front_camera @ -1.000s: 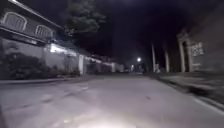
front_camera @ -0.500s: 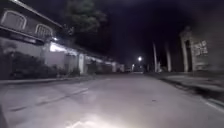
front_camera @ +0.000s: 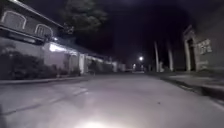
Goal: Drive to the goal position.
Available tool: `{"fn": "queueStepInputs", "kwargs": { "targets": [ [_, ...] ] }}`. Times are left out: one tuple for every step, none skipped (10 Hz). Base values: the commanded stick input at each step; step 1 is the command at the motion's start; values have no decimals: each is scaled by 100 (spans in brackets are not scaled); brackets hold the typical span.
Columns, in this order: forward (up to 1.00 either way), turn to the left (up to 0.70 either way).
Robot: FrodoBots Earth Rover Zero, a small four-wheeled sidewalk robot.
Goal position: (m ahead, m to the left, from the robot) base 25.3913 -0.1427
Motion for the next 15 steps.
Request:
{"fn": "queueStepInputs", "kwargs": {
  "targets": [
    [50,0],
    [50,0],
    [50,0],
    [50,0],
    [50,0],
    [50,0],
    [50,0],
    [50,-1],
    [50,-8],
    [50,-49],
    [50,-50],
    [50,-50],
    [50,-50],
    [50,-50],
    [50,-50]
  ]
}}
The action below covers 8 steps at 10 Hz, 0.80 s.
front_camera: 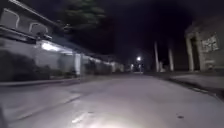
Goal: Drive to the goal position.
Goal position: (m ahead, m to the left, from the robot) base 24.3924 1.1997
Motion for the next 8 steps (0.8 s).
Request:
{"fn": "queueStepInputs", "kwargs": {
  "targets": [
    [50,-50],
    [50,-50],
    [50,-50],
    [50,-50],
    [50,-50],
    [50,-50],
    [50,-50],
    [50,-50]
  ]
}}
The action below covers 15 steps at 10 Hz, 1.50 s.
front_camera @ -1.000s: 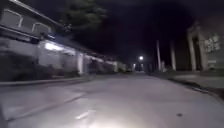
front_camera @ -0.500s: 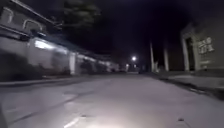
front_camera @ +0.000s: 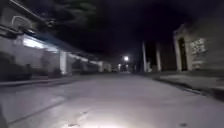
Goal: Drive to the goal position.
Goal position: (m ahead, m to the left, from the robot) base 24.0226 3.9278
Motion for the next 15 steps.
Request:
{"fn": "queueStepInputs", "kwargs": {
  "targets": [
    [50,-50],
    [50,-50],
    [50,-50],
    [50,-50],
    [50,-1],
    [50,0],
    [50,0],
    [50,0],
    [50,0],
    [50,-37],
    [50,-50],
    [50,-50],
    [50,-50],
    [50,-50],
    [50,-50]
  ]
}}
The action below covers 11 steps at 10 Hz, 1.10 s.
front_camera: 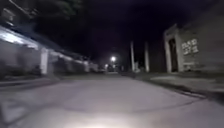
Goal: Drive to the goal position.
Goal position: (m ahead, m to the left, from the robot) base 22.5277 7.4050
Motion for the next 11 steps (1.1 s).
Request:
{"fn": "queueStepInputs", "kwargs": {
  "targets": [
    [50,-21],
    [50,-5],
    [50,0],
    [50,0],
    [50,-12],
    [50,-38],
    [50,-50],
    [50,-50],
    [50,-50],
    [50,-50],
    [50,-50]
  ]
}}
